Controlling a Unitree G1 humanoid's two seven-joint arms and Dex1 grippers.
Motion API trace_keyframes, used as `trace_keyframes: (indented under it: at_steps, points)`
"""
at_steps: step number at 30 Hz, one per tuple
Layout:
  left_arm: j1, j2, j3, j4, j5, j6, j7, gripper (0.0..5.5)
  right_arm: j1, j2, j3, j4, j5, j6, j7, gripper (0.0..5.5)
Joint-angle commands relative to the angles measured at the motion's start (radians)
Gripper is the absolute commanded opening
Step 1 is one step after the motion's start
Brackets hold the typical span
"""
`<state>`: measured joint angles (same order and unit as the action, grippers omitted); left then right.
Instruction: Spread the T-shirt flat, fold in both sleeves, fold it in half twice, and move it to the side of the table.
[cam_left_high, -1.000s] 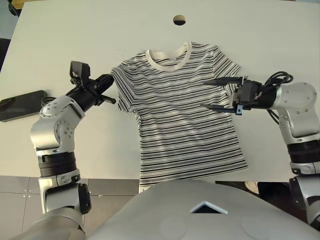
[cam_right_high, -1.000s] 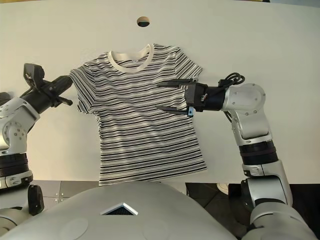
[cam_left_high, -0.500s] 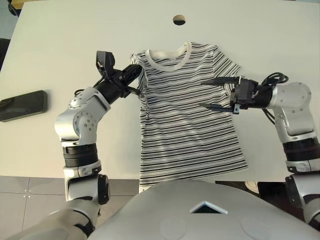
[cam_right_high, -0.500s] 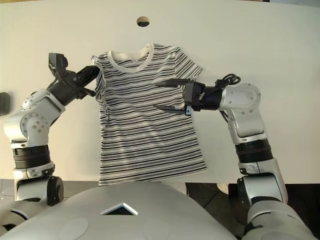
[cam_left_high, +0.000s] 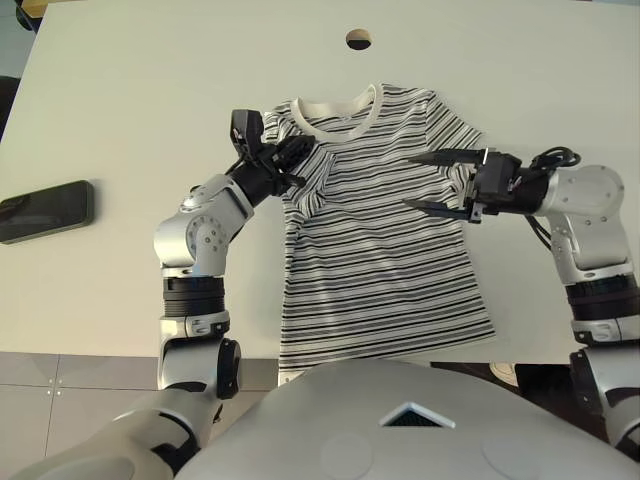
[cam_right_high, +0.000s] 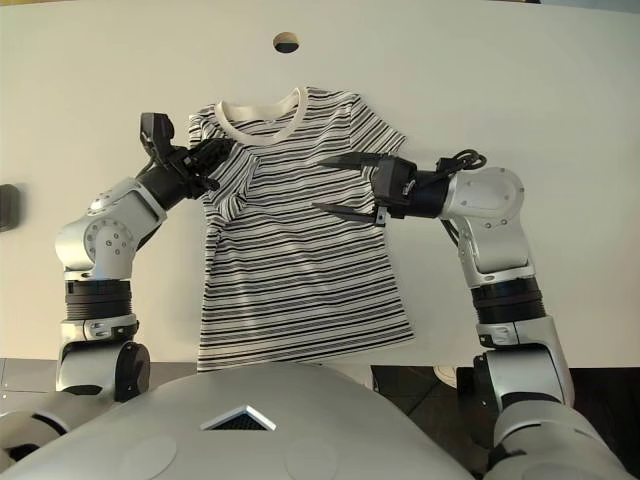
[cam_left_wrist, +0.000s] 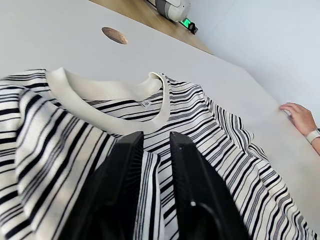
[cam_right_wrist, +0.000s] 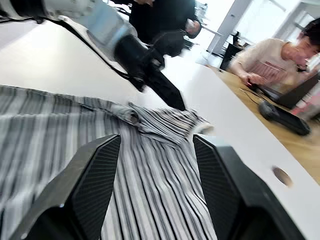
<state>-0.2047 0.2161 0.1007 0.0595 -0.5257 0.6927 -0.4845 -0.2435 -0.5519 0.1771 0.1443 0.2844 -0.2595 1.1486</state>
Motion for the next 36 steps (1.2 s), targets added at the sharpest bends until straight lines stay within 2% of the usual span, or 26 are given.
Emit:
trace_keyframes:
  at_steps: [1,5,9,12,14,20,29,36]
  points:
    - [-0.023,-0.001,-0.017,0.005,0.006,-0.006,-0.016,1.58,-0.080,0.015,-0.074,0.120,-0.013,0.060,-0.103,2.69]
    - [-0.019,-0.009,-0.022,-0.004,0.013,-0.038,-0.021,2.18,-0.163,0.000,-0.133,0.331,-0.047,0.087,-0.188,2.69]
    - [0.020,-0.017,-0.044,-0.069,0.139,-0.345,-0.012,2.23,-0.273,0.008,-0.157,0.641,-0.117,0.076,-0.293,3.28]
    - [0.037,-0.031,-0.051,-0.077,0.216,-0.550,0.000,2.23,-0.318,0.015,-0.138,0.804,-0.193,0.012,-0.354,3.34]
    - [0.049,-0.042,-0.045,-0.086,0.218,-0.603,0.001,2.23,-0.349,0.024,-0.138,0.892,-0.225,-0.021,-0.383,3.34]
    - [0.050,-0.046,-0.038,-0.064,0.198,-0.617,0.006,2.23,-0.419,0.092,-0.135,1.060,-0.282,-0.035,-0.447,3.34]
    - [0.044,-0.046,-0.026,-0.022,0.185,-0.598,0.010,2.23,-0.435,0.128,-0.105,1.104,-0.362,-0.088,-0.482,3.34]
    - [0.040,-0.050,-0.022,-0.015,0.179,-0.595,0.010,2.23,-0.438,0.139,-0.118,1.105,-0.356,-0.098,-0.469,2.14]
